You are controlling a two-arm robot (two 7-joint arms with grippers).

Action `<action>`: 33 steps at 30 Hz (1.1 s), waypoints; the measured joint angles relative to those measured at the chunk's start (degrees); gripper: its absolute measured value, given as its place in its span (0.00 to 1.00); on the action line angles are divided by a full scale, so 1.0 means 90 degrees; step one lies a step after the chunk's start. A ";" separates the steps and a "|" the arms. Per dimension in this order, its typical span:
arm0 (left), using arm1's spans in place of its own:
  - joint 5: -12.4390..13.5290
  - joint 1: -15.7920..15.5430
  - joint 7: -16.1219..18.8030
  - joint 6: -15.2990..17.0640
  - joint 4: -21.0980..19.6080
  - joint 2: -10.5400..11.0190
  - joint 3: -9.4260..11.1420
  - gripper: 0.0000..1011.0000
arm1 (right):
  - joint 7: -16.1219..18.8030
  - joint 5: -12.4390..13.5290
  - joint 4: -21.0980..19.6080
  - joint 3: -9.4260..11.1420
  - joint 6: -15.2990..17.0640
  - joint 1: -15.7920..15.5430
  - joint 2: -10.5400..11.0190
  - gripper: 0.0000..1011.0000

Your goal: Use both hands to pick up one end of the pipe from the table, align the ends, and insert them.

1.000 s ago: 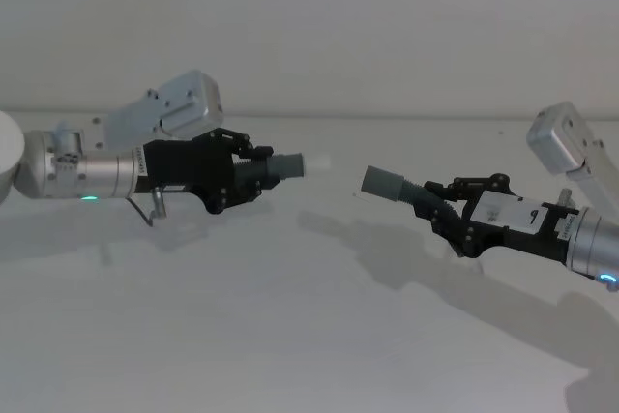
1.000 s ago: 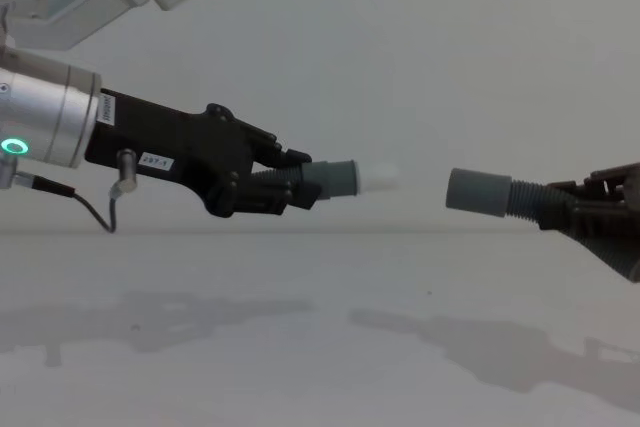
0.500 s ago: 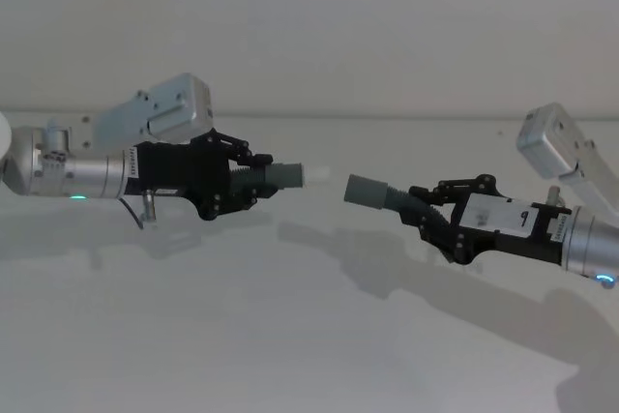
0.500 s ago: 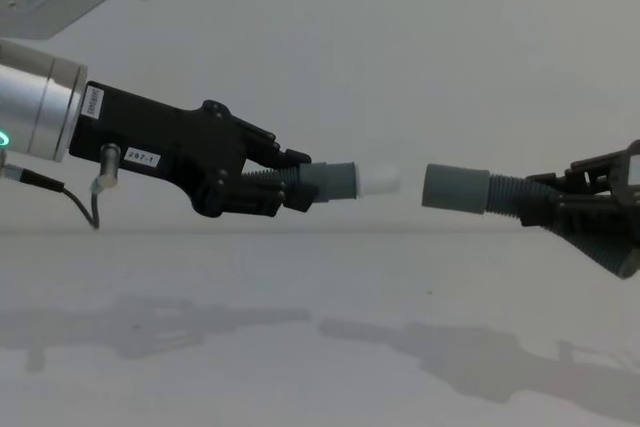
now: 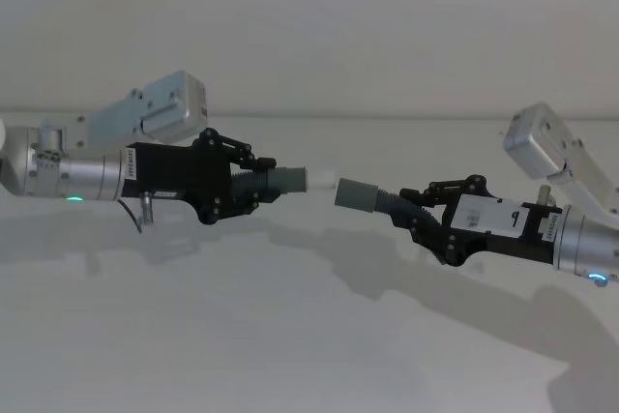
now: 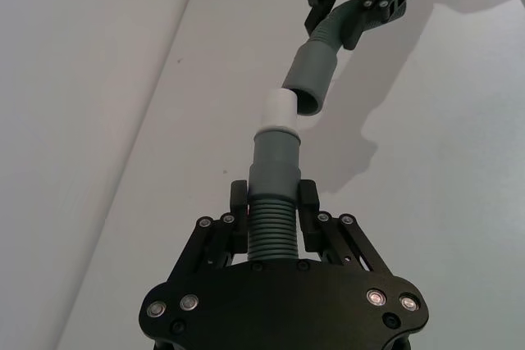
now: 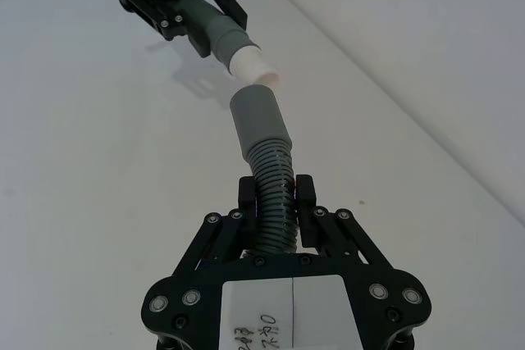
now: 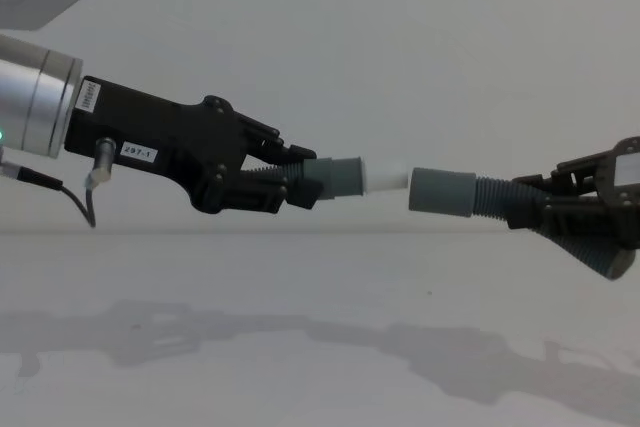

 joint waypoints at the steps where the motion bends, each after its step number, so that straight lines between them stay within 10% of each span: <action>1: -0.0025 0.0008 -0.0007 0.0003 -0.0015 0.0012 0.0000 0.34 | -0.0012 -0.0002 0.0003 -0.0014 0.0005 0.0013 -0.0003 0.27; 33: -0.0325 0.0055 0.0043 0.0121 -0.0131 0.0163 0.0050 0.34 | -0.0131 0.0149 0.0080 -0.0180 -0.0001 0.0213 -0.0031 0.27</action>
